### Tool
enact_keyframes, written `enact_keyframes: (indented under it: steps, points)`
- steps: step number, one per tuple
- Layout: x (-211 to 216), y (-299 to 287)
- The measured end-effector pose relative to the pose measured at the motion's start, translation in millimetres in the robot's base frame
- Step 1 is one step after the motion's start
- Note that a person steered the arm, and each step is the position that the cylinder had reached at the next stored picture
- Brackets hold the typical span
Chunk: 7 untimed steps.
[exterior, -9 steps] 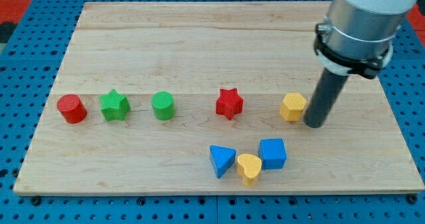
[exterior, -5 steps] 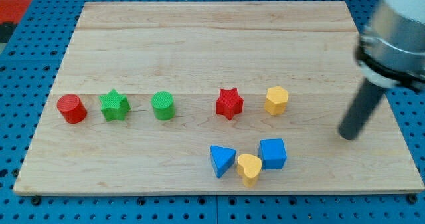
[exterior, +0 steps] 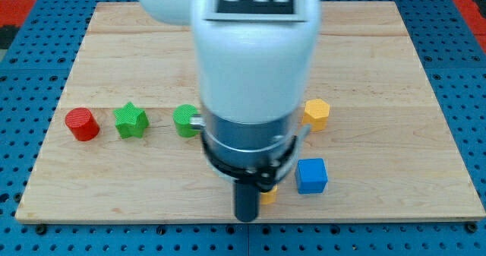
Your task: Place the yellow heart below yellow hexagon
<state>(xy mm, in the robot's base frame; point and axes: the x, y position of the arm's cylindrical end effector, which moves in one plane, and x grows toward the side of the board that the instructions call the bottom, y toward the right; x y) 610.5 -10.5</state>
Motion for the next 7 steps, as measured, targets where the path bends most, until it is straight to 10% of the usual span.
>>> enact_keyframes:
  steps: [7]
  points:
    - [-94,114]
